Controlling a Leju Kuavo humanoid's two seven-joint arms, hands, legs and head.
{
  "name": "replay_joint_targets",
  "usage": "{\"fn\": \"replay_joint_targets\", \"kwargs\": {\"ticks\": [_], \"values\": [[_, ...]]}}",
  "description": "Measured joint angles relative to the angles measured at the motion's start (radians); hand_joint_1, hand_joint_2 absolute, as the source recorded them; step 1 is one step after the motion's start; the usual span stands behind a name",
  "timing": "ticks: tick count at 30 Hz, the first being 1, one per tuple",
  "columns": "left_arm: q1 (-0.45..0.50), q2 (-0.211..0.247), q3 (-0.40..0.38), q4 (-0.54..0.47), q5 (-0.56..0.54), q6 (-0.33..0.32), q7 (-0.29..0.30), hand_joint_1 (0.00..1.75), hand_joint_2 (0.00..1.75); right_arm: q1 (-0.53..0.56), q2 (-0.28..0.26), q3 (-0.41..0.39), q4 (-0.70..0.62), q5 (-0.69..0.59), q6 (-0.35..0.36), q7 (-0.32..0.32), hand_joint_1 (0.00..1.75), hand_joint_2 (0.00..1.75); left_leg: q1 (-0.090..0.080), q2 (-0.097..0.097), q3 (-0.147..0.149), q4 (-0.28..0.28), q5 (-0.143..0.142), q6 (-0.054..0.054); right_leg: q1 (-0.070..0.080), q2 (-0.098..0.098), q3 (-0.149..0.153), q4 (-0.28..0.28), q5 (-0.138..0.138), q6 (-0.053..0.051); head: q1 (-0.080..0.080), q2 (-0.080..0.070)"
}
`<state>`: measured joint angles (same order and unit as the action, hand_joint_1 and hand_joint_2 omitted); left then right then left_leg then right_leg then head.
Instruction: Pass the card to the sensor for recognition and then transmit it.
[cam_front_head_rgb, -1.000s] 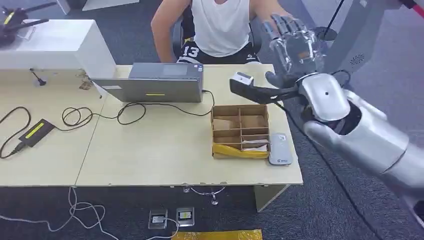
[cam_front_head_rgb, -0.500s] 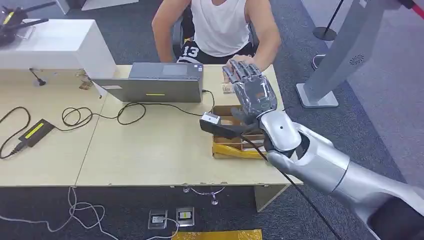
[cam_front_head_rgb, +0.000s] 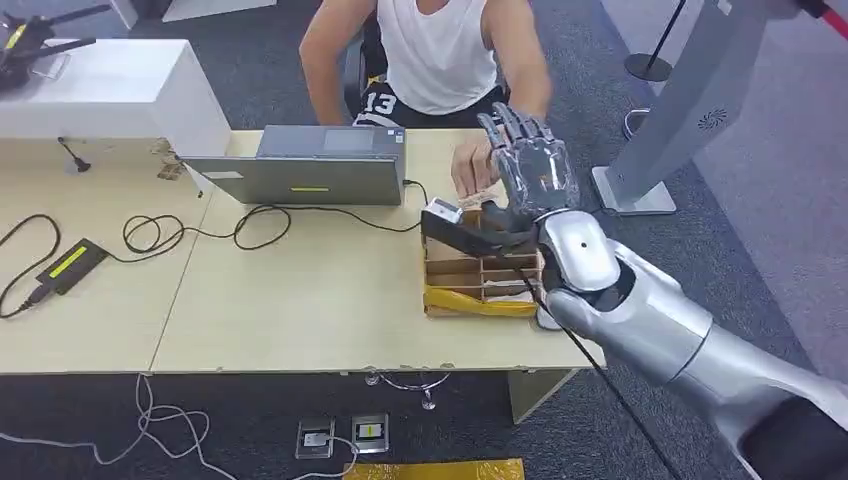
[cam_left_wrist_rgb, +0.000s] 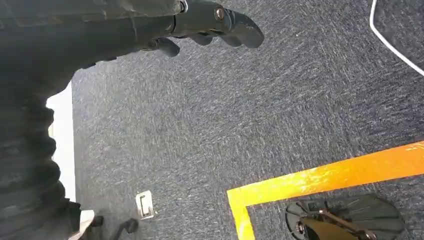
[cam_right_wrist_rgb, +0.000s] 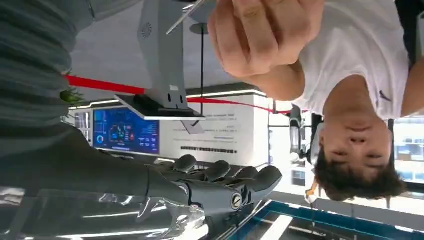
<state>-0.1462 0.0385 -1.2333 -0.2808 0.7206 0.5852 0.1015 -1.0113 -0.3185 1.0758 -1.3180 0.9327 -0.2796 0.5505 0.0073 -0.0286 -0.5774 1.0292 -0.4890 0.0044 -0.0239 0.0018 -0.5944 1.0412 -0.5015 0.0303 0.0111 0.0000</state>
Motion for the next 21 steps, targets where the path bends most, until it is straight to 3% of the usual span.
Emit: {"fn": "replay_joint_targets", "kwargs": {"ticks": [18,19,20,21], "values": [[-0.003,-0.004,0.0,0.0,-0.006,-0.009,0.004,0.0,1.75,0.009,-0.034,-0.058,0.039,-0.037,-0.016,-0.012,0.0,1.75,0.0,0.001,0.0,0.0,0.0,0.0,0.0,0.001,0.0,0.0,0.0,0.0,0.0,0.0],[-0.003,-0.004,0.0,0.0,-0.006,-0.009,0.004,0.0,1.75,0.009,-0.034,-0.058,0.04,-0.037,-0.016,-0.013,0.16,1.75,0.0,0.001,0.0,0.0,0.0,0.0,0.0,0.001,0.0,0.0,0.0,0.0,0.0,0.0],[-0.003,-0.004,0.0,0.0,-0.006,-0.01,0.004,0.0,1.75,0.009,-0.034,-0.058,0.041,-0.037,-0.016,-0.013,1.29,1.75,0.0,0.001,0.0,0.0,0.0,0.0,0.0,0.001,0.0,0.0,0.0,0.0,0.0,0.0],[-0.004,-0.004,0.0,0.0,-0.006,-0.01,0.004,0.0,1.75,0.009,-0.034,-0.058,0.042,-0.04,-0.016,-0.017,1.71,1.75,0.0,0.001,0.0,0.0,0.0,0.0,0.0,0.001,0.0,0.0,0.0,0.0,0.0,0.0]]}}
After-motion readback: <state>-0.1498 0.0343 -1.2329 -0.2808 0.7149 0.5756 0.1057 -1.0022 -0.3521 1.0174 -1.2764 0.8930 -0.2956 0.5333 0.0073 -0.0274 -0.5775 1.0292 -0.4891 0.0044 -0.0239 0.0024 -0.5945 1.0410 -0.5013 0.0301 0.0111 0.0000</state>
